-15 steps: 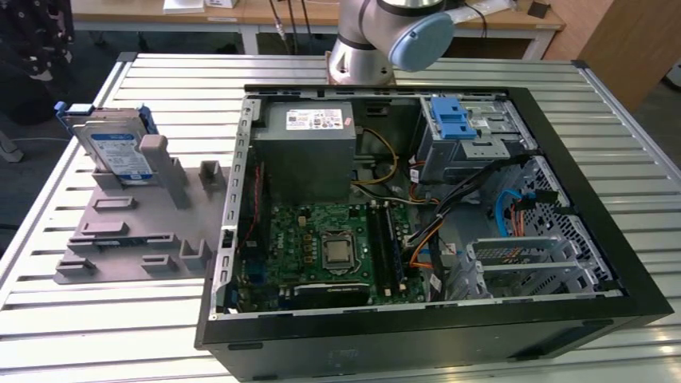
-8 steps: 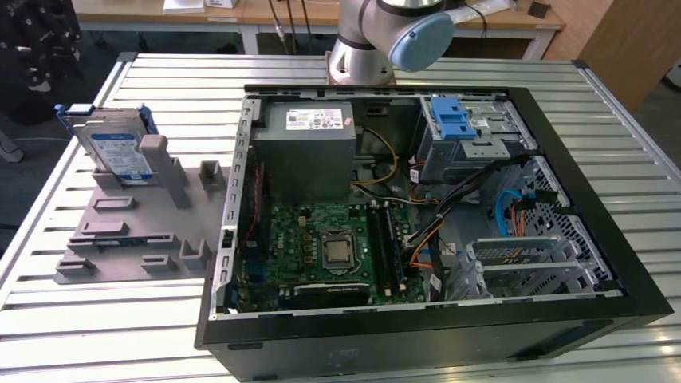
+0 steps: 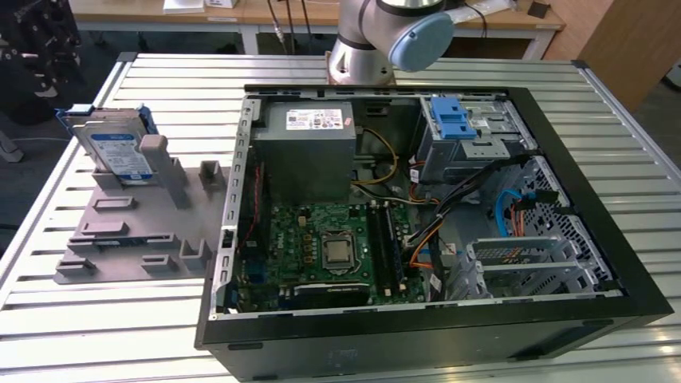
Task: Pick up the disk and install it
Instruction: 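Pick up the disk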
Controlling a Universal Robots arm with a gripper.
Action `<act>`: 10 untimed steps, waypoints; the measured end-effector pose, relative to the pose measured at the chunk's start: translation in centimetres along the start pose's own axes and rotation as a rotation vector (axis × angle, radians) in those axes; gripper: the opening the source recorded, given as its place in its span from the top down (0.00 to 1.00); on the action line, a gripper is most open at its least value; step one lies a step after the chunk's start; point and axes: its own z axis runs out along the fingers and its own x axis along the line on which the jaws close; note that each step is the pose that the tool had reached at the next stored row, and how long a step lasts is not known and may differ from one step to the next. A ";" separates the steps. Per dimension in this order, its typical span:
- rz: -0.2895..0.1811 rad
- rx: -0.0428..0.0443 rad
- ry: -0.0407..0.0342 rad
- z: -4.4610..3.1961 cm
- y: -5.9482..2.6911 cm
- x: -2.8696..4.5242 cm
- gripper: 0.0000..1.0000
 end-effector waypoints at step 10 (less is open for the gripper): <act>-0.052 0.0074 0.0005 0.42 0.00 0.01 0.47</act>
